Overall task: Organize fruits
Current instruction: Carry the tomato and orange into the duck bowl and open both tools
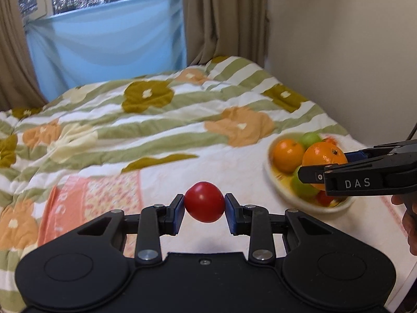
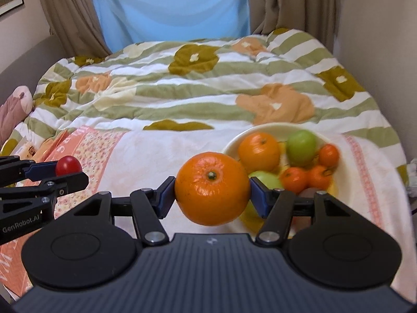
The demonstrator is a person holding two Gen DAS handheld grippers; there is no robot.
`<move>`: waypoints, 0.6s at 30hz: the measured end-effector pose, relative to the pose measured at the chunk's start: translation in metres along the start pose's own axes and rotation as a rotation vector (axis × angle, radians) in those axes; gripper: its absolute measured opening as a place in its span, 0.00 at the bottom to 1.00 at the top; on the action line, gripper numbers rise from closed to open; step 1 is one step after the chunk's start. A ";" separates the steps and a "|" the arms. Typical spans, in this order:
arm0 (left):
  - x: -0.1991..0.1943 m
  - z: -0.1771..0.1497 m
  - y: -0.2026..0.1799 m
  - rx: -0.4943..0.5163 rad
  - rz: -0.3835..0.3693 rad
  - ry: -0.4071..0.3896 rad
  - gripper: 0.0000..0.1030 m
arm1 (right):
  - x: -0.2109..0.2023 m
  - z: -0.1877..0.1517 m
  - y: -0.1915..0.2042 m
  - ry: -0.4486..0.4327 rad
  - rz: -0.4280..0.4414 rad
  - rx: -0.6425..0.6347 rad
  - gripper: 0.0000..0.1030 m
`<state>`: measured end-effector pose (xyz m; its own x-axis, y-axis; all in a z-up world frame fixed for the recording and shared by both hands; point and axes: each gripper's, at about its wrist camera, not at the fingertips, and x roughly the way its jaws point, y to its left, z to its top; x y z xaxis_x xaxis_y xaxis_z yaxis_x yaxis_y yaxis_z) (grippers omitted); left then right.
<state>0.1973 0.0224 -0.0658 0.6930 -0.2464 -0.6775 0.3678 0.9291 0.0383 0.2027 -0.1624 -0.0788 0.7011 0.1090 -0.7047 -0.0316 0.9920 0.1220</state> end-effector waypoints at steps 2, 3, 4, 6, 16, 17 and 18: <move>0.000 0.008 -0.015 0.021 -0.005 -0.016 0.35 | -0.007 0.003 -0.014 -0.012 -0.009 0.009 0.73; 0.002 0.011 -0.020 0.030 -0.012 -0.020 0.35 | -0.010 0.004 -0.022 -0.016 -0.014 0.011 0.73; 0.004 0.015 -0.027 0.039 -0.019 -0.023 0.35 | -0.012 0.005 -0.029 -0.020 -0.019 0.012 0.73; 0.010 0.021 -0.040 0.058 -0.029 -0.027 0.35 | -0.014 0.008 -0.043 -0.025 -0.029 0.015 0.73; 0.073 0.036 -0.088 0.084 -0.099 0.038 0.35 | -0.003 0.015 -0.094 -0.014 -0.041 0.048 0.73; 0.082 0.037 -0.090 0.086 -0.107 0.050 0.35 | 0.000 0.016 -0.097 -0.012 -0.042 0.053 0.73; 0.090 0.036 -0.092 0.087 -0.110 0.060 0.35 | 0.003 0.017 -0.100 -0.010 -0.045 0.059 0.73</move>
<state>0.2485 -0.0957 -0.1037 0.6079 -0.3262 -0.7239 0.4939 0.8692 0.0231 0.2199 -0.2627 -0.0813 0.7078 0.0638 -0.7035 0.0416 0.9904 0.1317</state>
